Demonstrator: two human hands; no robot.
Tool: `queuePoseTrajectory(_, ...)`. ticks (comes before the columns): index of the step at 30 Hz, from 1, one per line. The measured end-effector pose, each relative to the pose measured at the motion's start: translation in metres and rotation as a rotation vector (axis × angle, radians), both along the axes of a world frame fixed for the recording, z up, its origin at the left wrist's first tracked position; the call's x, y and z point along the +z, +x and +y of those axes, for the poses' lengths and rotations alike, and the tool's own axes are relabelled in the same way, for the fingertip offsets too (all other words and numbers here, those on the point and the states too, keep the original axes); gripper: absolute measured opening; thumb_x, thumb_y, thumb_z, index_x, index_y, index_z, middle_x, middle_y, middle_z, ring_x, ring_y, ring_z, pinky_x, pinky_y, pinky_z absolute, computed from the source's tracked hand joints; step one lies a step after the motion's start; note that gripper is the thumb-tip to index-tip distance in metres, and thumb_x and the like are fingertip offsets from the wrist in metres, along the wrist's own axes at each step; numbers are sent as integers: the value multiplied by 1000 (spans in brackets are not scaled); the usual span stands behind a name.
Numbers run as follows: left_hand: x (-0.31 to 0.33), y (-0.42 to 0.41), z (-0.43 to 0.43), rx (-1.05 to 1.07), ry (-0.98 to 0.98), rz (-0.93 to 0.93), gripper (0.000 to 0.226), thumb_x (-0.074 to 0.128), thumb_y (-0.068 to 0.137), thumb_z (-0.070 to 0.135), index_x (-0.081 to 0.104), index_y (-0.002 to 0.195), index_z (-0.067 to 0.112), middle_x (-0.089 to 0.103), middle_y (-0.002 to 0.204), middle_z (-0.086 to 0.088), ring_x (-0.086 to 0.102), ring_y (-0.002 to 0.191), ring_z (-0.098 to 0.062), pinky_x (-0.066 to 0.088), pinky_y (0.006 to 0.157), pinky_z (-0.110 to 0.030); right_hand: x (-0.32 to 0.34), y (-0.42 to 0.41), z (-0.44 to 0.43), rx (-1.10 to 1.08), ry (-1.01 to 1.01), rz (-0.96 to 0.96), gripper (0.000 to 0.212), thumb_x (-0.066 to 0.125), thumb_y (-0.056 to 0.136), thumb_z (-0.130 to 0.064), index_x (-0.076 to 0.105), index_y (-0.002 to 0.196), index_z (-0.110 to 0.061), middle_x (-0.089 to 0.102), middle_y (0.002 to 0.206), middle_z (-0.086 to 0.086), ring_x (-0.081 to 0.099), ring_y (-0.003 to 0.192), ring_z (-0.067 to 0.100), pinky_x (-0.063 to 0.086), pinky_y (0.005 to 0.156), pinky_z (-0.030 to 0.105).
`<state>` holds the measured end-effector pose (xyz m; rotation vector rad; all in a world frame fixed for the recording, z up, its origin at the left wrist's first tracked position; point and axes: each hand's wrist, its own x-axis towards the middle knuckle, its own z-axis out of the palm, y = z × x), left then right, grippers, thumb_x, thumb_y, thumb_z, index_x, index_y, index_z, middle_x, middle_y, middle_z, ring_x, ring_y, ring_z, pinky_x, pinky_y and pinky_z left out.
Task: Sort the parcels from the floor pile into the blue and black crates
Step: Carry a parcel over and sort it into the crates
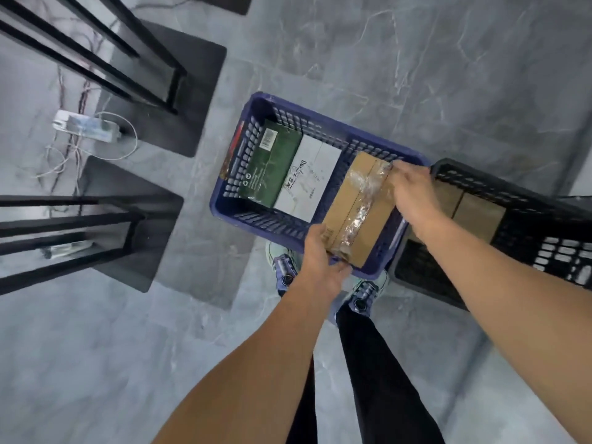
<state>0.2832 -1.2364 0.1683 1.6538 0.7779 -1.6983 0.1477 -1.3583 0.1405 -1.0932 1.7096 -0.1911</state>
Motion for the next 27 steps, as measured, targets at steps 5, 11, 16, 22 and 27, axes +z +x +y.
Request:
queuePoseTrajectory(5,-100,2,-32,35,18,36,48,60,90,49,69,123,15,66,124,-13,64,111,-32,46,110,-51,-129,-6,-29,-221,168,-80,52,52,92,-45,56,144,-47,64,138,-10,63,122,16,47,112,40)
queuePoseTrajectory(11,-199,16,-48,56,58,88,53,58,90,51,61,130,16,58,133,-15,57,123,-36,42,113,-50,-185,24,-45,-250,316,-59,36,49,102,-34,56,132,-51,65,123,-15,61,112,16,46,103,45)
queuePoseTrajectory(16,-251,17,-51,54,57,113,44,60,88,40,62,125,15,59,129,-12,59,117,-34,40,114,-50,-235,29,-52,-243,323,-12,50,46,100,-26,51,142,-51,62,132,-13,60,110,13,49,105,52)
queuePoseTrajectory(22,-278,14,-59,87,-5,136,19,59,93,26,60,105,11,61,115,-13,60,108,-31,43,112,-45,-263,29,-43,-322,304,-121,62,60,95,-11,44,154,-22,62,126,-1,58,95,10,55,98,40)
queuePoseTrajectory(27,-291,19,-59,124,-40,123,31,54,94,18,60,120,4,60,131,-17,60,121,-36,43,115,-48,-275,28,-21,-467,324,-65,15,54,90,-7,60,88,-21,56,84,0,51,82,17,43,84,34)
